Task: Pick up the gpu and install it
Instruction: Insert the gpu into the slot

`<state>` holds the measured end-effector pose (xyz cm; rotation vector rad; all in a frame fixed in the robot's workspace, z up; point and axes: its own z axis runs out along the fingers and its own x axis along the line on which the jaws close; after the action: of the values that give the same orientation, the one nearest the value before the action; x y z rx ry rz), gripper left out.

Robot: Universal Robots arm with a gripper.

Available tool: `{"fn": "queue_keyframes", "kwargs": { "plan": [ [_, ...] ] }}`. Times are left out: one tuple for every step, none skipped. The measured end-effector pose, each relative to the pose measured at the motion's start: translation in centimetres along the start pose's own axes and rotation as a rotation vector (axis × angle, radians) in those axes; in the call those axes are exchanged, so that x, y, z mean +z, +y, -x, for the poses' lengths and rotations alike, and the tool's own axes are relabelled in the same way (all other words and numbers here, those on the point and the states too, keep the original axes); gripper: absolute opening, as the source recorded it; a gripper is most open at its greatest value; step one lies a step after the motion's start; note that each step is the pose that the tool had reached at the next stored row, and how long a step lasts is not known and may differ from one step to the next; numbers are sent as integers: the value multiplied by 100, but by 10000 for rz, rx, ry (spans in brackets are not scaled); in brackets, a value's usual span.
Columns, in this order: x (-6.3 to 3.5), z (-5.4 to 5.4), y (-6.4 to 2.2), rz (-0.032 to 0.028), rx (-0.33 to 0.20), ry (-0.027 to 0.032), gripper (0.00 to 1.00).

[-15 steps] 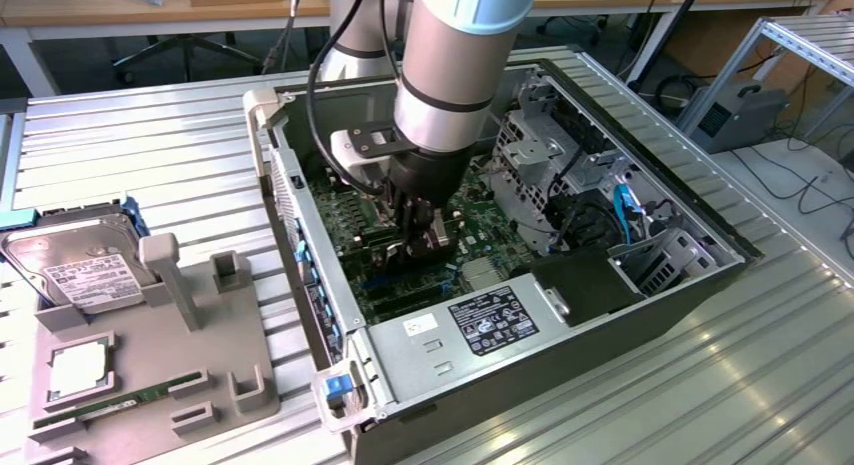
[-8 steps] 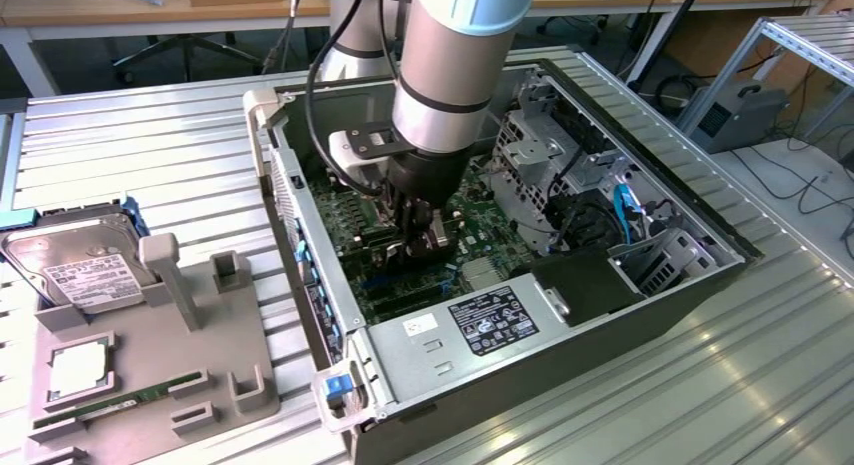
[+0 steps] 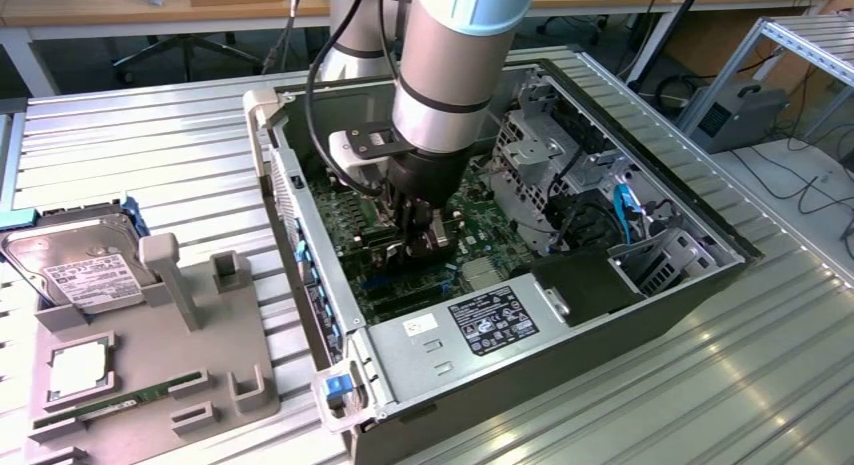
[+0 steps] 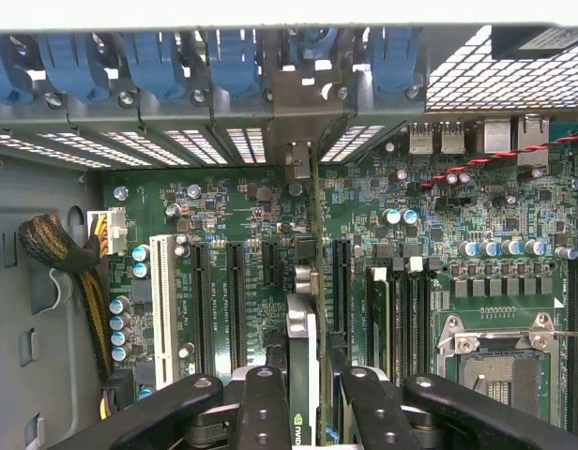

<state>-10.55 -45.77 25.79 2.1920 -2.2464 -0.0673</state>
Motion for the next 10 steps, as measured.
{"fn": "queue_keyframes", "kwargs": {
  "plan": [
    [3,0,0,1,0,3,26],
    [4,0,0,1,0,3,26],
    [5,0,0,1,0,3,26],
    [6,0,0,0,0,1,26],
    [6,0,0,0,0,1,26],
    [6,0,0,0,1,0,26],
    [10,0,0,0,0,1,26],
    [18,0,-1,-4,0,-8,26],
    [18,0,-1,-3,0,-5,26],
    [18,0,-1,-3,0,-6,26]
  ]
}}
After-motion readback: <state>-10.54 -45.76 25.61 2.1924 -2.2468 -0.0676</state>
